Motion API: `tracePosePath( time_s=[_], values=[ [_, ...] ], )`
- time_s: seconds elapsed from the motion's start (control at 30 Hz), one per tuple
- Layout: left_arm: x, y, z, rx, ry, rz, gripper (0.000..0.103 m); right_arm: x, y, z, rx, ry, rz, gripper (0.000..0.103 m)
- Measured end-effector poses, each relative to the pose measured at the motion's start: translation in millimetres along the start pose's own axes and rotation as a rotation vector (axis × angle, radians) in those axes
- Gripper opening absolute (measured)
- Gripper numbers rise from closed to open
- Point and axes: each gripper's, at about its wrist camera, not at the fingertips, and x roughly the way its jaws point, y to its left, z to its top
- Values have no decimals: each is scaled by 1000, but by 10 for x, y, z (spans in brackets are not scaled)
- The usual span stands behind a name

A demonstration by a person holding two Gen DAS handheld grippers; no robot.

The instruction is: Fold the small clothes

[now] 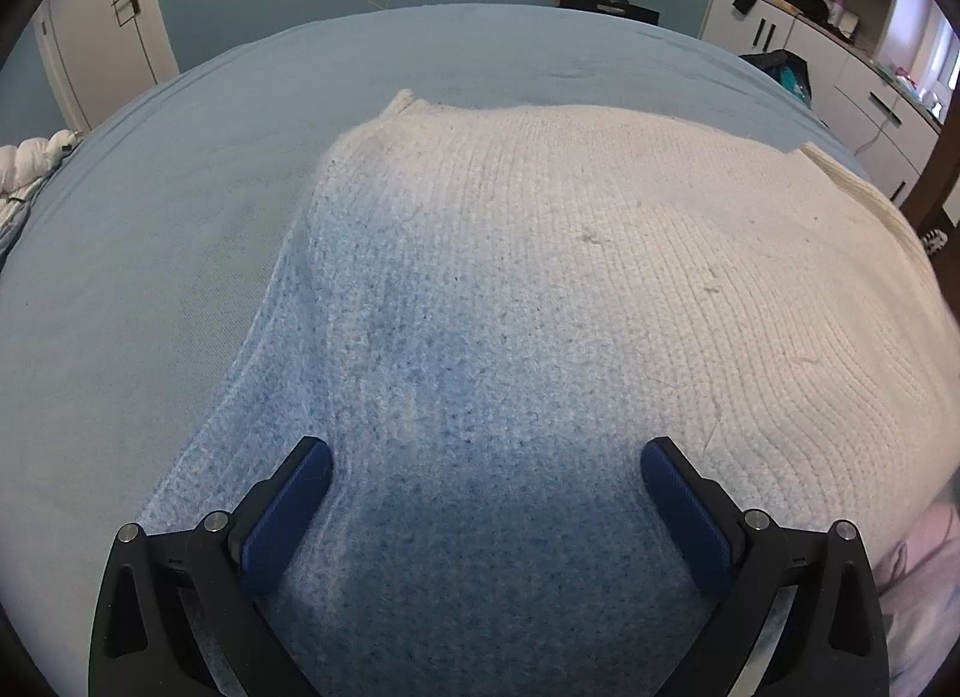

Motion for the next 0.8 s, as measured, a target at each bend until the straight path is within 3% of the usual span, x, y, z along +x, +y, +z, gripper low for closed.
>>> tracePosePath(
  time_s=[0.07, 0.13, 0.17, 0.2, 0.23, 0.33, 0.5, 0.63, 0.8],
  values=[
    [-35, 7, -56, 5, -8, 1, 103, 208, -4, -107, -31, 35, -30, 9],
    [-30, 16, -77, 1, -7, -4, 103, 208, -121, -124, -18, 48, -1, 19],
    [-26, 19, -84, 1, -8, -5, 103, 153, -176, -96, 12, 43, 22, 26],
    [-32, 21, -85, 2, -9, -5, 103, 73, -232, -50, 55, 39, 36, 47],
    [-36, 19, -93, 2, -12, -3, 103, -29, -290, 31, 102, 24, 55, 56],
    [-15, 13, -105, 4, -25, 4, 103, -256, -171, 376, 74, -38, 71, 59],
    [-4, 16, -90, 4, -34, 7, 103, 198, 547, 1120, -84, 86, 64, 59],
    [-2, 21, -109, 5, -40, 2, 103, 655, 985, 1334, -142, 128, -35, 59],
    [0, 27, -101, 6, -43, -3, 103, 1123, 1363, 1422, -181, 194, -38, 58]
  ],
)
